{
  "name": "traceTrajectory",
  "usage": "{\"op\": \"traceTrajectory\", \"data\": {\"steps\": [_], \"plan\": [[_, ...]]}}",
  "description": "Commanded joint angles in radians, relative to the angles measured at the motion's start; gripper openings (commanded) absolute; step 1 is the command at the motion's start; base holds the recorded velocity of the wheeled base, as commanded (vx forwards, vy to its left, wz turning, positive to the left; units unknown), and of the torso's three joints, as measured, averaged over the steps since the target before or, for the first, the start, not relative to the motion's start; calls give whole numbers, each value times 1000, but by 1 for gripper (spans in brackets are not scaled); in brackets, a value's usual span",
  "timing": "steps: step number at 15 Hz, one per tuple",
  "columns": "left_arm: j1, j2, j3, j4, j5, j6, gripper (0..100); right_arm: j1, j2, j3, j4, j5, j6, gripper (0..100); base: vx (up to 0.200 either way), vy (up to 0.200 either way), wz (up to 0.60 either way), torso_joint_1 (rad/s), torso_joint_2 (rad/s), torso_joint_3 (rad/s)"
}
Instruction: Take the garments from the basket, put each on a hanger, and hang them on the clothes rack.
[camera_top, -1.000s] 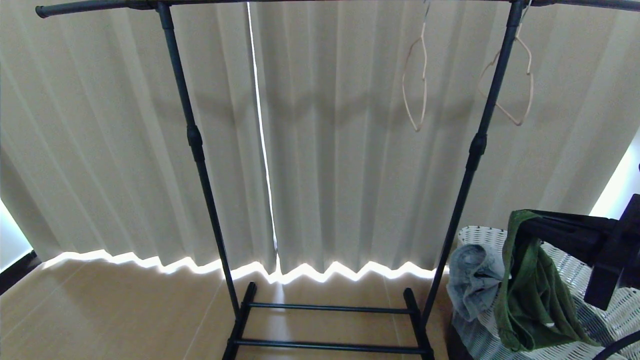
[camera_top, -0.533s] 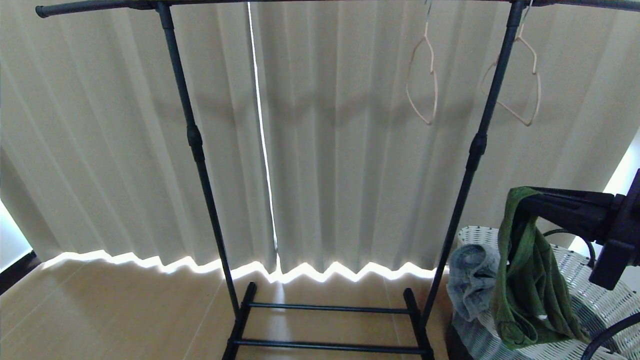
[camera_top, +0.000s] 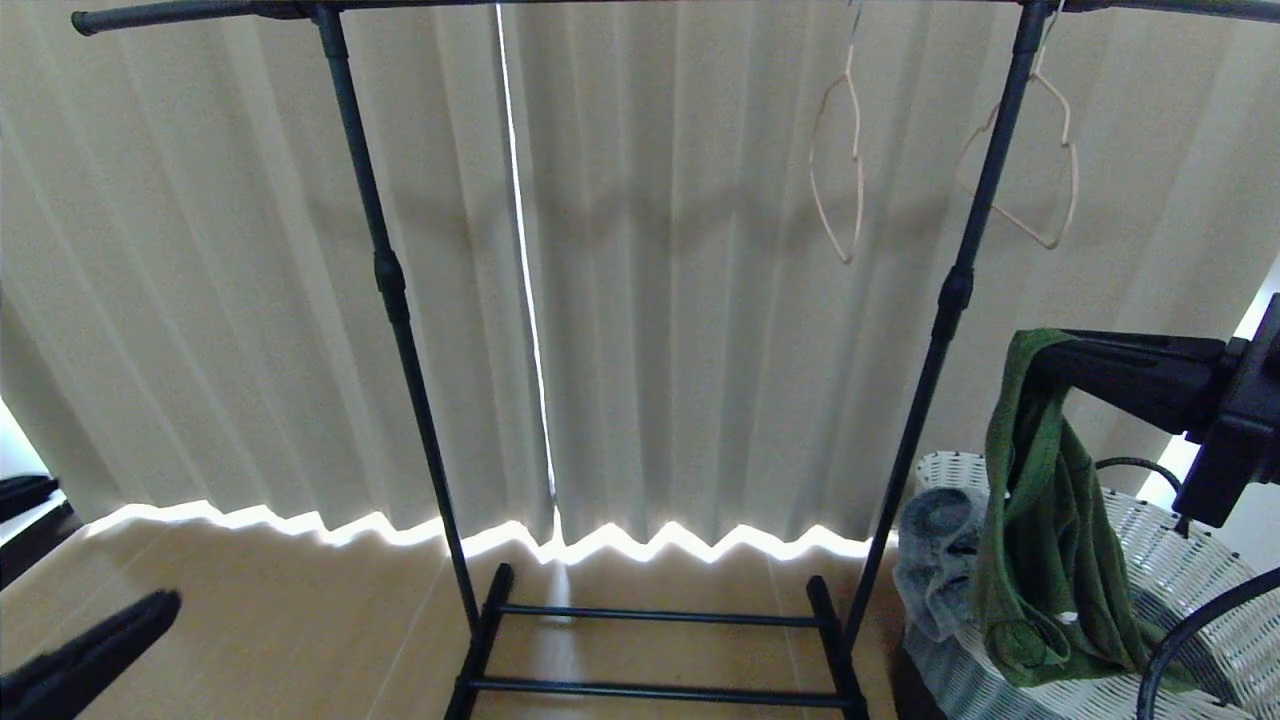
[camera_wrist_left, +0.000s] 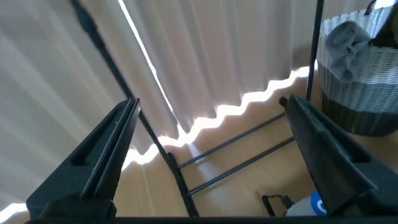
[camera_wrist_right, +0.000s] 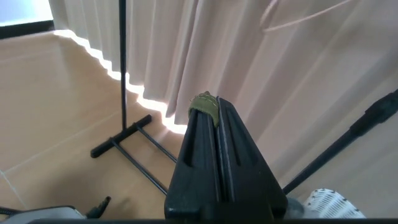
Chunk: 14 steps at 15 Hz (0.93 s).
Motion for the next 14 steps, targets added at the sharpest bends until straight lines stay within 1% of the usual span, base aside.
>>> {"op": "traceTrajectory", "data": {"steps": [1, 2, 3, 4, 5, 7, 9, 10, 11, 12, 13, 14], "plan": [[-200, 419, -179, -110, 106, -1, 100, 1, 6, -7, 0, 0, 1, 0, 0, 0, 0, 0, 0, 0], [-354, 529, -203, -189, 221, -74, 100, 1, 3, -8, 0, -1, 1, 0, 0, 0, 0, 0, 0, 0], [-479, 621, -216, -255, 291, -137, 100, 1, -1, -10, 0, -1, 4, 0, 0, 0, 0, 0, 0, 0], [-512, 643, -217, -269, 305, -151, 100, 1, -3, -10, 0, -1, 6, 0, 0, 0, 0, 0, 0, 0], [-628, 735, -225, -321, 342, -209, 100, 1, -3, -22, 0, -3, 9, 0, 0, 0, 0, 0, 0, 0], [-737, 825, -239, -353, 377, -275, 100, 1, -3, -33, 0, -3, 9, 0, 0, 0, 0, 0, 0, 0], [-845, 914, -285, -376, 417, -356, 100, 1, -9, -31, 0, -1, 9, 0, 0, 0, 0, 0, 0, 0], [-874, 942, -306, -378, 429, -384, 100, 1, -9, -31, -1, -1, 9, 0, 0, 0, 0, 0, 0, 0], [-930, 1005, -367, -378, 457, -445, 100, 1, -9, -33, -1, -1, 9, 0, 0, 0, 0, 0, 0, 0], [-937, 1009, -374, -378, 460, -452, 100, 1, -9, -33, -1, -1, 9, 0, 0, 0, 0, 0, 0, 0], [-992, 1098, -467, -376, 489, -522, 100, 1, -14, -31, -1, -1, 12, 0, 0, 0, 0, 0, 0, 0], [-1013, 1140, -512, -378, 494, -541, 100, 1, -18, -31, -1, -1, 17, 0, 0, 0, 0, 0, 0, 0]]}}
